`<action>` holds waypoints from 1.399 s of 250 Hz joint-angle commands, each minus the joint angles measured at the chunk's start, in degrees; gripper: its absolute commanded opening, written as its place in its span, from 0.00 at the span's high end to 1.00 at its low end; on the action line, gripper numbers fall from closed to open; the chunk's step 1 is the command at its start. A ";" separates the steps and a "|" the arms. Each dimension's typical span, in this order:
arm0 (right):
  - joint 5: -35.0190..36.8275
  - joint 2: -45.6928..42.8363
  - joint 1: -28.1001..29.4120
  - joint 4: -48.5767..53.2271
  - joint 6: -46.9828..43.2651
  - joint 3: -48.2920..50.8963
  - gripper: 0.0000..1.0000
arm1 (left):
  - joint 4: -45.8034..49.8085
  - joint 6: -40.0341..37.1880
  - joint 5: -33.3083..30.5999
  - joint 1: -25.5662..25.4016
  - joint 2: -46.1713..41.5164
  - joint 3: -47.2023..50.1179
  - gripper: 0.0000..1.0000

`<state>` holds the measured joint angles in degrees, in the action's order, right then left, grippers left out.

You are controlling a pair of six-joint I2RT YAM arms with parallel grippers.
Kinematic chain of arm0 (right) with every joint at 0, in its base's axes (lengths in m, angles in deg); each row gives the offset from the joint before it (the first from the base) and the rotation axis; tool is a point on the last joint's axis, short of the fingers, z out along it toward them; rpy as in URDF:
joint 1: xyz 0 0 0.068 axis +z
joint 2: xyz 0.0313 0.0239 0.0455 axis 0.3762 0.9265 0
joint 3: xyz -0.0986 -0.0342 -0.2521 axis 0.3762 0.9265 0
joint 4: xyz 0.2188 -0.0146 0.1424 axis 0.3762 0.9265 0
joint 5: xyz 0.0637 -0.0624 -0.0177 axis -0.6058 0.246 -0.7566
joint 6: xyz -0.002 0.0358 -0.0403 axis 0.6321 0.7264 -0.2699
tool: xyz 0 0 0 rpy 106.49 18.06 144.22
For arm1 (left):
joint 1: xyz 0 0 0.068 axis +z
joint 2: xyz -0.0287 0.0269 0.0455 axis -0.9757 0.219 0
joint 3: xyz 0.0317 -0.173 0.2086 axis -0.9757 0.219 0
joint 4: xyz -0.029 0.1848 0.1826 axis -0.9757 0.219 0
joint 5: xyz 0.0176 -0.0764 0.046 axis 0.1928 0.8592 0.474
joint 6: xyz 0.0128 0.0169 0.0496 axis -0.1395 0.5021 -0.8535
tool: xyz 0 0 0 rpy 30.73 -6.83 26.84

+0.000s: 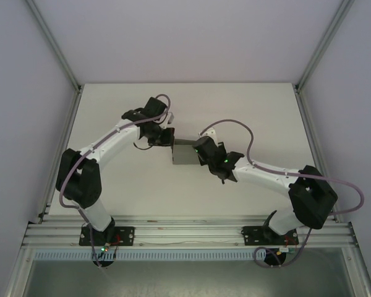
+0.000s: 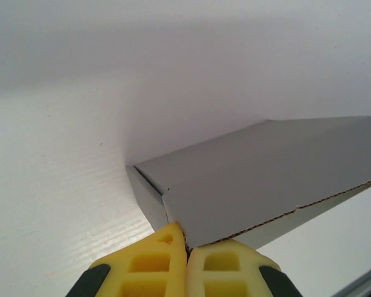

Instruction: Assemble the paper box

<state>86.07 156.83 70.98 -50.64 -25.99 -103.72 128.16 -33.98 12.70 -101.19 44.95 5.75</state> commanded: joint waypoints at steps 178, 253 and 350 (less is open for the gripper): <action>2.67 -2.50 1.26 -12.08 -0.35 10.09 1.00 | -11.71 7.12 -20.41 -10.63 -5.19 17.69 1.00; 1.95 -2.96 1.39 -18.62 0.35 16.01 0.97 | -30.90 11.43 -30.31 -18.18 -11.97 36.60 1.00; -11.53 -13.70 -2.47 -5.28 3.62 9.39 0.32 | -27.49 8.67 -34.70 -18.67 -11.50 33.26 1.00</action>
<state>83.58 147.72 70.90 -61.65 -23.45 -91.98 90.13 -23.83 -21.20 -119.37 29.96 38.10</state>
